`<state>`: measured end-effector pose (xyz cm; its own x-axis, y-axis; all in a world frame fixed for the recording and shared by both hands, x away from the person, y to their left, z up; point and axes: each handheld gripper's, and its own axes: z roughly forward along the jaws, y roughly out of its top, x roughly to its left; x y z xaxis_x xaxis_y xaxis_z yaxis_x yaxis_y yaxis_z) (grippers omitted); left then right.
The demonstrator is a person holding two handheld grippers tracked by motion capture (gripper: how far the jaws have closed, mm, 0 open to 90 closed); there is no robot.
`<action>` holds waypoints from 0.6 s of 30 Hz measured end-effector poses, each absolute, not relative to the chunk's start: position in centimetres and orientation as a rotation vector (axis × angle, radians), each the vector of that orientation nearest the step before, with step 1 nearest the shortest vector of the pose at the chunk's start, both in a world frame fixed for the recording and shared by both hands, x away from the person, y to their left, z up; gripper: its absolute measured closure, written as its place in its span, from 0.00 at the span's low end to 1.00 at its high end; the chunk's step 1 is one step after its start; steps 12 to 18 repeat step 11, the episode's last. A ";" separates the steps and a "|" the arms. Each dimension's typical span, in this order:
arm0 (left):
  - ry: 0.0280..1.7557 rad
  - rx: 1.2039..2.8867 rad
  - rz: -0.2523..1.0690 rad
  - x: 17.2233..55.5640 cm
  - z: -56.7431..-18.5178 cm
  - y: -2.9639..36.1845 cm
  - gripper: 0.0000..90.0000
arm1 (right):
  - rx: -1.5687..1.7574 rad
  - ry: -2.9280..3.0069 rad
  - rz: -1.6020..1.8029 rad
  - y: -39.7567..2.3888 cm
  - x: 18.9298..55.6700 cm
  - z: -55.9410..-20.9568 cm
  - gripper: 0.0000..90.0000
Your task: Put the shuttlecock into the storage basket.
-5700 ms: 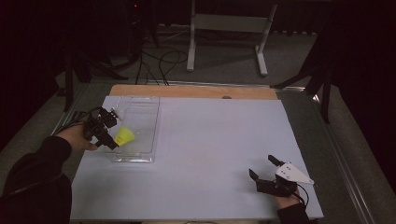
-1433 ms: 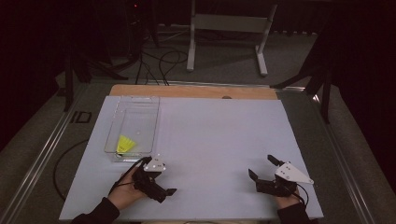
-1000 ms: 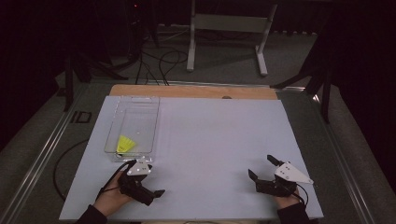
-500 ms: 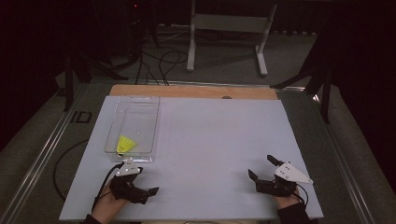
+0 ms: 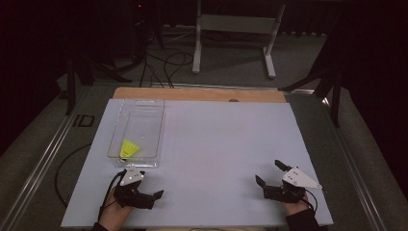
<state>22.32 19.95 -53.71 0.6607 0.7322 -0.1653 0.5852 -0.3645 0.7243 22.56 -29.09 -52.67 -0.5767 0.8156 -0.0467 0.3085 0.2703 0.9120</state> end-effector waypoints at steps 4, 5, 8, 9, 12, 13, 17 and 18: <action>1.029 2.067 0.272 22.3 -53.7 20.1 0.00 | 1.007 2.024 1.280 -29.1 22.5 -52.6 0.10; 1.032 2.071 0.289 22.3 -53.7 20.1 0.00 | 1.007 2.024 1.280 -29.1 22.5 -52.6 0.10; 1.030 2.079 0.314 22.2 -53.7 20.0 0.00 | 1.008 2.027 1.279 -29.1 22.6 -52.6 0.10; 1.027 2.079 0.318 22.2 -53.7 20.0 0.00 | 1.008 2.028 1.277 -29.1 22.6 -52.7 0.10; 1.028 2.078 0.313 22.2 -53.6 20.0 0.00 | 1.009 2.028 1.276 -29.1 22.6 -52.7 0.10; 1.028 2.078 0.313 22.2 -53.6 20.0 0.00 | 1.009 2.028 1.276 -29.1 22.6 -52.7 0.10; 1.028 2.078 0.313 22.2 -53.6 20.0 0.00 | 1.009 2.028 1.276 -29.1 22.6 -52.7 0.10; 1.028 2.078 0.313 22.2 -53.6 20.0 0.00 | 1.009 2.028 1.276 -29.1 22.6 -52.7 0.10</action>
